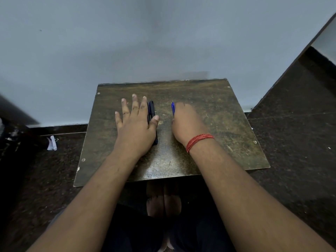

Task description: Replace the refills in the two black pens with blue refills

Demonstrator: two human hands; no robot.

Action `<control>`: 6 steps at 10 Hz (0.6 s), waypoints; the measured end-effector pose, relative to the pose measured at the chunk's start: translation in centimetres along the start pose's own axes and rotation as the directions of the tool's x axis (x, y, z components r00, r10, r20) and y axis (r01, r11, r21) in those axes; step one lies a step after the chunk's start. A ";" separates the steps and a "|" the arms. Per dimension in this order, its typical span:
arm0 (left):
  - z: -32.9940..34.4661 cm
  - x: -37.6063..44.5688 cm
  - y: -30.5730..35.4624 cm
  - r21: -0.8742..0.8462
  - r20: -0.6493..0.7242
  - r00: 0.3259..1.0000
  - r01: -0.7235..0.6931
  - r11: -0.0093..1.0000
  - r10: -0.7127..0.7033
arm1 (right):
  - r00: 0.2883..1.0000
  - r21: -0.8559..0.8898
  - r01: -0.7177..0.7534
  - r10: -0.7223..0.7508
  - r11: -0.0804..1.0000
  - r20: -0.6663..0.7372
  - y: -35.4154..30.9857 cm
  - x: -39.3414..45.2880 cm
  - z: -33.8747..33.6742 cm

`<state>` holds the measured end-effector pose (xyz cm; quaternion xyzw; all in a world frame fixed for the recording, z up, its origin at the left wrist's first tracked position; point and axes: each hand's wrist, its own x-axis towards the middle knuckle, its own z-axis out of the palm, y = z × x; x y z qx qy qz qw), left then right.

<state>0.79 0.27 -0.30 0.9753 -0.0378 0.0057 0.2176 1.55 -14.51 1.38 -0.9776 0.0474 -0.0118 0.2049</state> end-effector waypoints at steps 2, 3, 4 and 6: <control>0.1 0.0 -0.1 0.007 0.006 1.000 0.015 1.000 -0.015 | 1.000 0.006 0.002 -0.002 1.000 -0.029 0.0 -0.1 0.2; 0.1 -0.2 0.0 0.010 0.002 1.000 0.021 1.000 -0.021 | 0.999 -0.002 0.011 -0.011 1.000 -0.050 0.1 -0.1 0.3; 0.0 -0.2 -0.1 0.010 0.000 1.000 0.021 1.000 -0.021 | 0.999 0.003 0.011 -0.011 1.000 -0.047 0.1 -0.1 0.4; 0.3 -0.3 -0.5 0.046 -0.033 0.999 0.002 0.999 0.000 | 0.994 0.077 -0.015 0.023 0.997 -0.111 0.4 -0.2 0.3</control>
